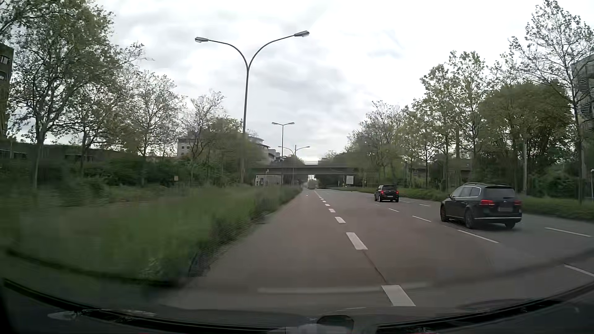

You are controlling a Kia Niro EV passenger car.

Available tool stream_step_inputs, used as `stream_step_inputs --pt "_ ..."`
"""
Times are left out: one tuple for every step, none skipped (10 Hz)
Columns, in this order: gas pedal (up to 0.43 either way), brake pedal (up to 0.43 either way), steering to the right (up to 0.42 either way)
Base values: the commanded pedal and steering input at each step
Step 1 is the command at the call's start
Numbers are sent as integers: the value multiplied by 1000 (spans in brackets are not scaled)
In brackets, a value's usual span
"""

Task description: Follow the waypoints while adhering to traffic rules and regulations

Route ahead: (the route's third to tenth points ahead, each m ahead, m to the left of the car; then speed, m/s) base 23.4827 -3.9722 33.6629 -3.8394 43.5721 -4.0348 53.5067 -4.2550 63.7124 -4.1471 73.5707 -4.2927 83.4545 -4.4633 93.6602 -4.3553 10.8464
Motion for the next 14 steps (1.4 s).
stream_step_inputs --pt "98 0 4" --pt "110 0 4" --pt "110 0 4" --pt "118 0 4" --pt "118 0 4" --pt "118 0 4" --pt "130 0 4" --pt "130 0 4" --pt "130 0 4" --pt "130 0 4" --pt "130 0 4" --pt "130 0 4" --pt "130 0 4" --pt "130 0 4"
